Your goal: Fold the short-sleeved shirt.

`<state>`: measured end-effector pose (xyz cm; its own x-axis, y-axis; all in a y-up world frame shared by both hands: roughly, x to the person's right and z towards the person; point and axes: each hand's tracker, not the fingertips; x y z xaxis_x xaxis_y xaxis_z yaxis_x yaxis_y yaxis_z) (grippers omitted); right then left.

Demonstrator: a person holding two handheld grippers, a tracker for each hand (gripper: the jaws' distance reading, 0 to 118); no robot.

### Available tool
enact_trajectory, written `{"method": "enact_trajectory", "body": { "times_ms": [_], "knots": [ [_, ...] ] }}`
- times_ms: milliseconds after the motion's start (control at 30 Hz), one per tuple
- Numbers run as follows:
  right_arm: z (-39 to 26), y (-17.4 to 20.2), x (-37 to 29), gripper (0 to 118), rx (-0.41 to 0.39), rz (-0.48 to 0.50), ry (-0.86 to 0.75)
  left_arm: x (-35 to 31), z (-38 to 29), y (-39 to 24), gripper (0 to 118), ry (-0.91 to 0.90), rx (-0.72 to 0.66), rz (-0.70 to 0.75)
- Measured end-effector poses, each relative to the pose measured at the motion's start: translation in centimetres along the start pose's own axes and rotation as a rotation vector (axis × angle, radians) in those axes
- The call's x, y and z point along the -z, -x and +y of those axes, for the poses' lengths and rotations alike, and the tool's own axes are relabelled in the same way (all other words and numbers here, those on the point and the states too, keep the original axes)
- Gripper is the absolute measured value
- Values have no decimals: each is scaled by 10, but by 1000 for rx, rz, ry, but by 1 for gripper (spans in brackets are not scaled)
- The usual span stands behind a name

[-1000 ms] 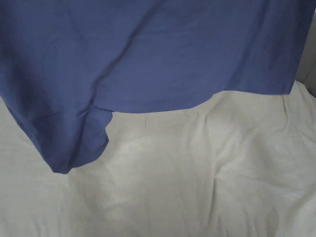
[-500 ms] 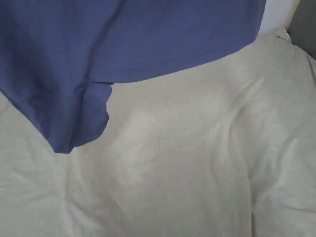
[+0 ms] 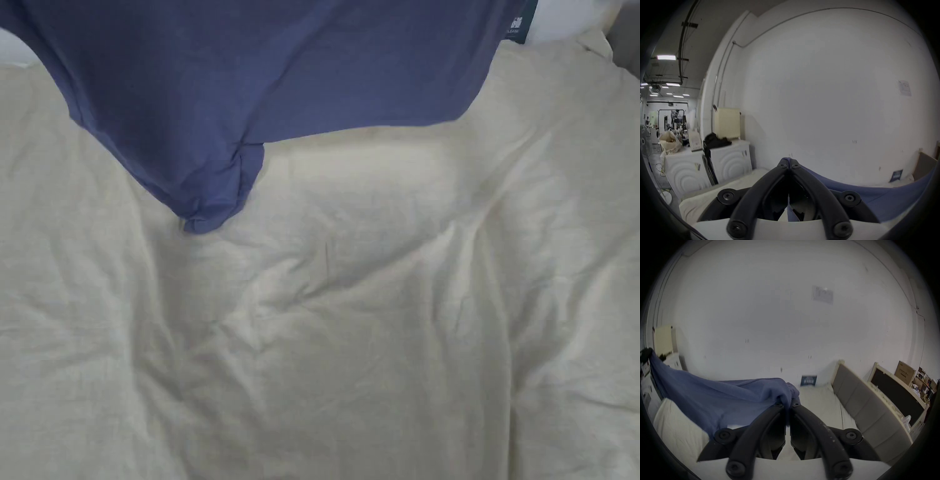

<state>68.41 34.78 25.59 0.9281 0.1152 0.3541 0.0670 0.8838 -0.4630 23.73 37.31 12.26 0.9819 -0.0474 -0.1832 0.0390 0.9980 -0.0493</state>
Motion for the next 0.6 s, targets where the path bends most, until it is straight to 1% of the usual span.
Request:
{"method": "enact_trajectory", "body": {
  "times_ms": [100,200,233,367,400,533,600],
  "knots": [
    [-67,-6,6,7,5,39,82,-24,-42,10,0,58,33,-41],
    [-145,-11,1,7,-4,74,170,-63,-93,28,0,93,34,-80],
    [-167,-13,-2,7,-8,71,187,-74,-107,33,0,117,53,-97],
    [-261,-20,-26,7,2,94,264,-138,-178,58,0,183,54,-127],
    [-282,-18,-35,7,-5,91,291,-153,-196,64,0,221,77,-132],
    [-347,-20,-67,7,-20,101,343,-210,-259,91,0,323,65,-124],
    [-376,-24,-86,7,-41,115,363,-240,-291,106,0,368,59,-110]
  ]
}}
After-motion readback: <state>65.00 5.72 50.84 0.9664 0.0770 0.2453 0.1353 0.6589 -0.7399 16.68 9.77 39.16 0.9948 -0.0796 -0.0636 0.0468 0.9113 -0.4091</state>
